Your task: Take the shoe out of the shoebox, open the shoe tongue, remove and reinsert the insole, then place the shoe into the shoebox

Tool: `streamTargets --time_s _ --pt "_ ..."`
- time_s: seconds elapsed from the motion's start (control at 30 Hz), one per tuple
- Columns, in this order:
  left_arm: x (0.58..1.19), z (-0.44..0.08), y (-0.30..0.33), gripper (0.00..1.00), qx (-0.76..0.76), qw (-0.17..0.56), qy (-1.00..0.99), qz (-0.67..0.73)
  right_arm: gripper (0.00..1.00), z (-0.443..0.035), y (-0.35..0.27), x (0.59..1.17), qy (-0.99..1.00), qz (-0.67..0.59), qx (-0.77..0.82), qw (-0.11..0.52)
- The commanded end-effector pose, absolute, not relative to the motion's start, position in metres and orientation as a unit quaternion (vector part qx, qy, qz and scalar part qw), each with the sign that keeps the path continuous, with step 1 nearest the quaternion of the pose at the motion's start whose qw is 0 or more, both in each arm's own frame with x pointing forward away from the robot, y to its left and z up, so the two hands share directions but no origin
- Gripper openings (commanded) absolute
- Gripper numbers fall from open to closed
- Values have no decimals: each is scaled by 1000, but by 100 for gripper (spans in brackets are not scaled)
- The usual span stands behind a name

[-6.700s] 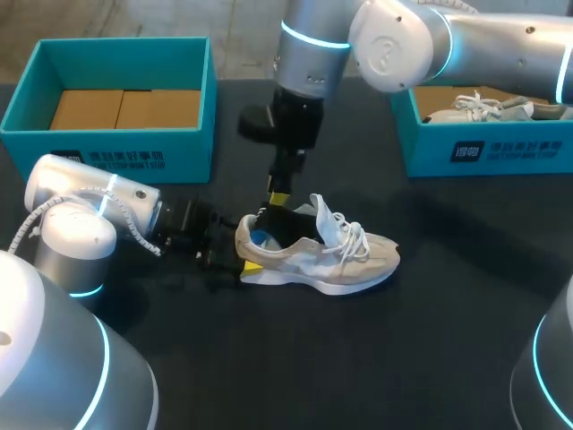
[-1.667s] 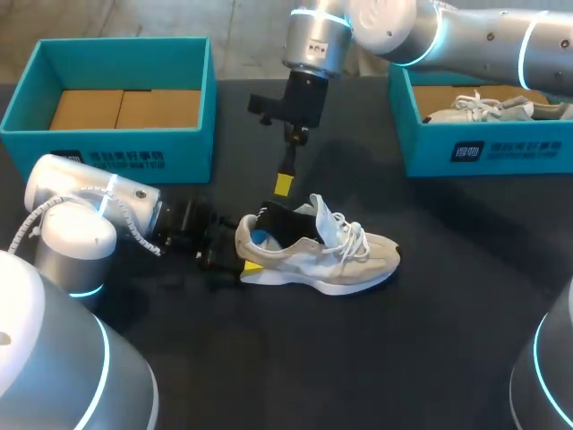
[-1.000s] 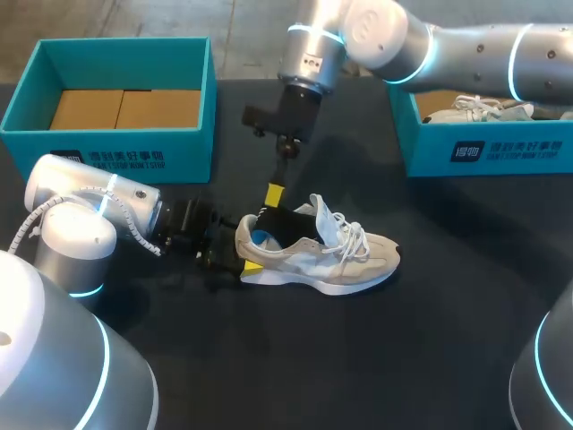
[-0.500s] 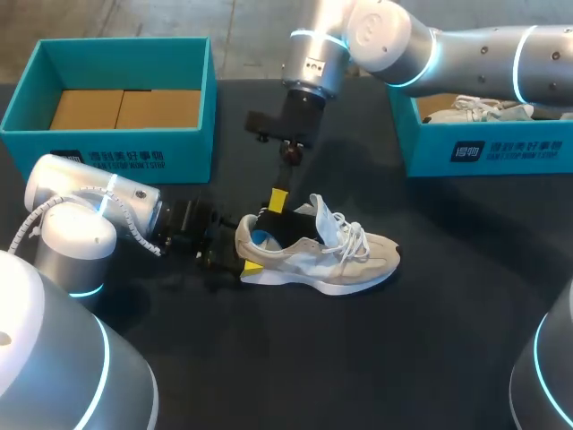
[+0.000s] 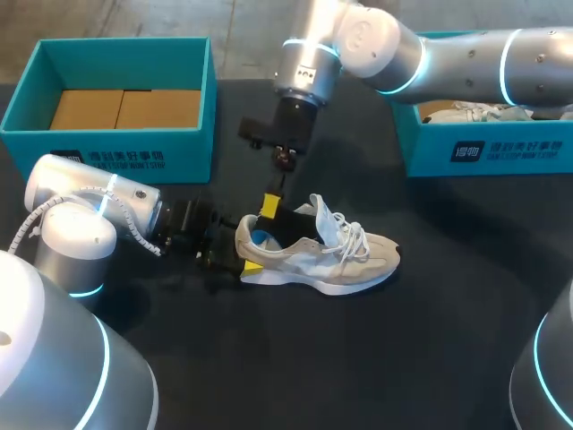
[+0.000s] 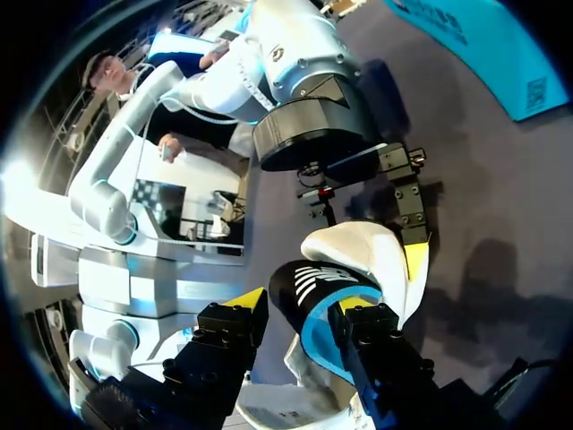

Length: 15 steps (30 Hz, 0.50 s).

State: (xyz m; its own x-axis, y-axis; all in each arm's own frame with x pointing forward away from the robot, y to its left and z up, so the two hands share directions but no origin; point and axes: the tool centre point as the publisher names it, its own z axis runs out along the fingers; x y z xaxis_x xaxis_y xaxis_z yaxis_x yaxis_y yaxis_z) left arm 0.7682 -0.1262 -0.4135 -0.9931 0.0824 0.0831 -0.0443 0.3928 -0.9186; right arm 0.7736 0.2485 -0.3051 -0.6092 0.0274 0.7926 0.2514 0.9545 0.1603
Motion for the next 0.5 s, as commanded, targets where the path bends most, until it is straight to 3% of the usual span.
streamTargets --time_s 0.03,0.33,0.5 --pt "768 -415 -126 0 -11 57 -833 551 44 -308 250 771 -886 -130 -81 437" --pt "768 -415 -126 0 -11 57 -833 551 43 -310 249 766 -883 -130 -83 443" --pt "768 -415 -126 0 -11 57 -833 551 32 -311 247 765 -882 -130 -86 445"
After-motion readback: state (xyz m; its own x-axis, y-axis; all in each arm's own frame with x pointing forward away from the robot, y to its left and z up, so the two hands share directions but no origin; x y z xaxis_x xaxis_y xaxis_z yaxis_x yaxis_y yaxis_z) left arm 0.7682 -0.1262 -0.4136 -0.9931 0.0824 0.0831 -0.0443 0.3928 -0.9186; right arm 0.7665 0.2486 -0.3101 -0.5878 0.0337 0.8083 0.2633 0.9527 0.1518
